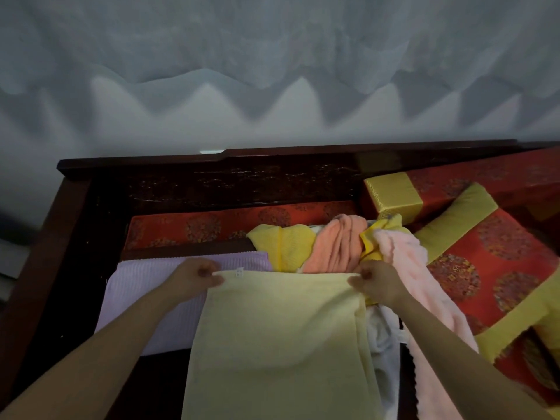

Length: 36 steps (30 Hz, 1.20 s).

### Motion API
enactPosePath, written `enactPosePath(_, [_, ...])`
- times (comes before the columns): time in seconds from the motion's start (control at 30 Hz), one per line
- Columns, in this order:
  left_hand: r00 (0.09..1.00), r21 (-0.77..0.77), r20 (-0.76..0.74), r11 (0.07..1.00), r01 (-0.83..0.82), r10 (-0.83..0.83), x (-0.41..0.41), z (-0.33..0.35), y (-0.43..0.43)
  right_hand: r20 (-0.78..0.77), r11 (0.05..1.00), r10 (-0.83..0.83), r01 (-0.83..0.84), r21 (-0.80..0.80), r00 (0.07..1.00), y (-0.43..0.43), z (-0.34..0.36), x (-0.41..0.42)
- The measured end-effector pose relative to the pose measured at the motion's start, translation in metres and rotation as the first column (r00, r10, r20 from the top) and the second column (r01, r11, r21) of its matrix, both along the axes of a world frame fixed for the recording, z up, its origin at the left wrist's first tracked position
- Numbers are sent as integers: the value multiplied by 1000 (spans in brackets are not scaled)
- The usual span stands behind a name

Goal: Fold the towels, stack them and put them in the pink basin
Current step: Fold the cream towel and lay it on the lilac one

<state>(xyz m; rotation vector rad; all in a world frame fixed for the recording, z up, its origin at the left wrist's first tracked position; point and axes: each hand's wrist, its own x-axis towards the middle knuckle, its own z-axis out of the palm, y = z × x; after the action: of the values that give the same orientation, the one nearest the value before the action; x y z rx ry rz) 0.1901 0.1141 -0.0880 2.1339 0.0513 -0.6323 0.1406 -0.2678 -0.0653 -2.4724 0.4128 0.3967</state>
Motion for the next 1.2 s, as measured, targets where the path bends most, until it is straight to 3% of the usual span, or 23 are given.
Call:
enactPosePath(0.2, [989, 50, -30, 988, 149, -147, 7, -3, 0, -98, 997, 75, -75, 1, 992, -5, 9, 8])
enactPosePath(0.3, [988, 79, -47, 985, 153, -150, 9, 4, -4, -71, 995, 99, -100, -13, 993, -4, 16, 10])
enactPosePath(0.43, [998, -70, 58, 998, -9, 13, 8, 16, -3, 9, 995, 84, -83, -51, 996, -5, 21, 6])
enactPosePath(0.6, [994, -97, 29, 989, 108, -105, -4, 37, 8, -137, 984, 125, -140, -108, 983, -10, 33, 4])
enactPosePath(0.7, [993, -133, -12, 984, 114, -117, -9, 60, 16, -109, 999, 24, -19, 48, 994, -10, 53, 4])
enactPosePath(0.8, [994, -219, -12, 970, 106, -111, -10, 109, 29, -114, 873, -128, 166, 458, 985, -11, 100, 8])
enactPosePath(0.9, [998, -448, 9, 892, 54, -56, -6, 168, 39, -3, 634, -155, 102, 766, 988, -9, 156, 13])
enactPosePath(0.97, [994, -541, 103, 840, 28, 33, -4, 205, 41, 135, 576, -156, -21, 817, 978, -2, 193, 15])
enactPosePath(1.03, [976, -541, 185, 841, 1, 118, -2, 233, 42, 250, 571, -164, -115, 813, 954, 5, 216, 18])
enactPosePath(1.2, [922, -548, 342, 835, 38, 183, -23, 285, 59, 507, 700, -30, -344, 626, 862, 18, 252, 8])
